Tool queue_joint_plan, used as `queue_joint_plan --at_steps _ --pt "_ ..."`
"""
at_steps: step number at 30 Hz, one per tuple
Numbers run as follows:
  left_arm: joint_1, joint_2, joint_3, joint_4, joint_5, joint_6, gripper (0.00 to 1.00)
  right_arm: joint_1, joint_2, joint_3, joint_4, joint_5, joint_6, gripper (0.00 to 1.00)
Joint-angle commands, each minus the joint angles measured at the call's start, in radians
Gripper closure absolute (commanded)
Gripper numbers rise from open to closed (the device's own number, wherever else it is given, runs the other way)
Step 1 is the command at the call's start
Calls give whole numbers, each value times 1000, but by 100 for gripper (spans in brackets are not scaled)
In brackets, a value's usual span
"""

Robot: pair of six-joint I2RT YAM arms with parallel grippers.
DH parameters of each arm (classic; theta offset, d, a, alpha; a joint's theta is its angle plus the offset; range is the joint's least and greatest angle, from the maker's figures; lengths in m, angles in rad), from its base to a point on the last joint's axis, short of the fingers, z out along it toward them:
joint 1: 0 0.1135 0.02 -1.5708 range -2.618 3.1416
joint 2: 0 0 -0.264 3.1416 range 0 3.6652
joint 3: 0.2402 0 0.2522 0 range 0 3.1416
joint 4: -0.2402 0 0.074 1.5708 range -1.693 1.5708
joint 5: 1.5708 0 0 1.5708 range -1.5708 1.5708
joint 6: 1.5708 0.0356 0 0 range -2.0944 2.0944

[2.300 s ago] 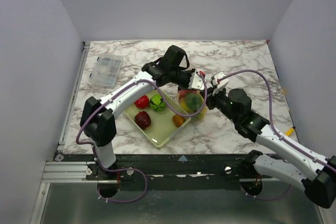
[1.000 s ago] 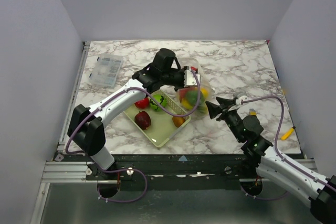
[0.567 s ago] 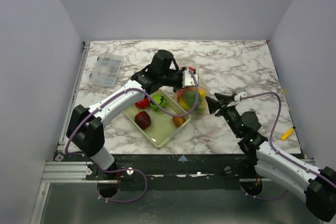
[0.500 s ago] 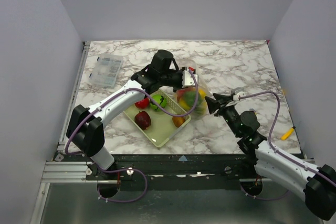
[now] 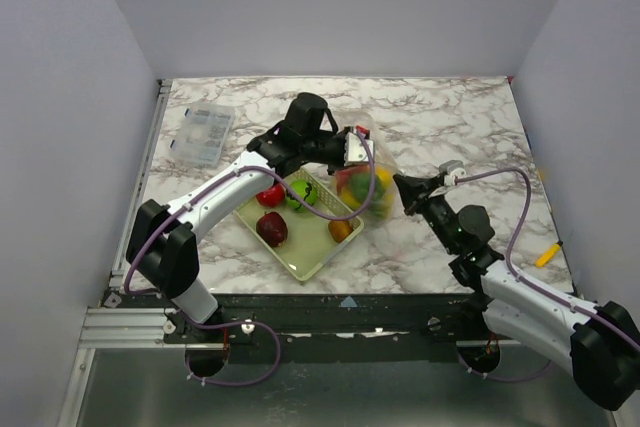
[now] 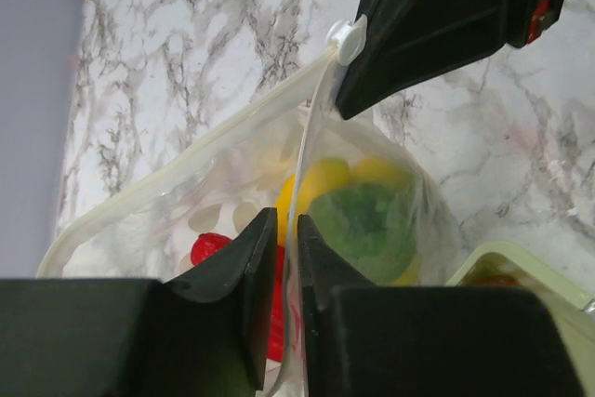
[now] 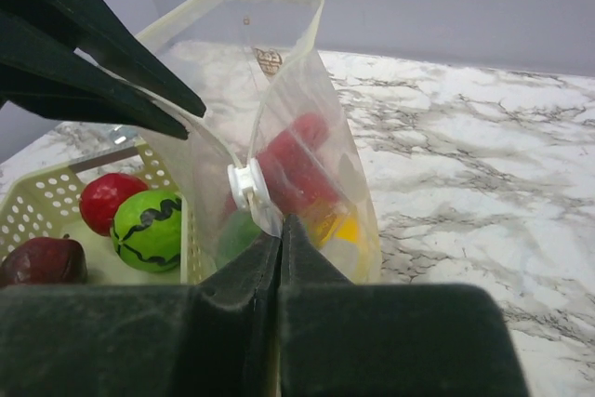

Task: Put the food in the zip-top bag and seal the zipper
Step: Adjust the zipper food storage bag at the center of the board.

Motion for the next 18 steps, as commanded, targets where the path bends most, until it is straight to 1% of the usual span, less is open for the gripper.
queue_joint_plan --at_steps 1,3,4,5,8,12,14,16,18 --pt "7 -24 58 -51 57 -21 73 -38 -2 45 24 -115 10 100" --pt "6 -40 75 -57 84 -32 56 -73 0 64 -20 -198 28 100" --pt "1 -49 78 -48 96 -39 50 -94 1 73 -37 -246 33 100" --pt "-7 -56 82 -39 100 -37 46 -105 2 79 -47 -287 39 100" --pt "-41 -44 125 -89 118 31 43 -121 5 94 -84 -341 35 100" --pt "-60 29 246 -241 165 66 43 -120 -5 97 -113 -352 18 100" --pt "-75 62 301 -326 173 107 43 -120 -14 94 -123 -351 14 100" --pt "-90 82 330 -368 165 132 44 -122 -17 96 -135 -352 9 100" --pt "-94 98 351 -404 184 146 48 -122 -23 102 -149 -353 7 100"
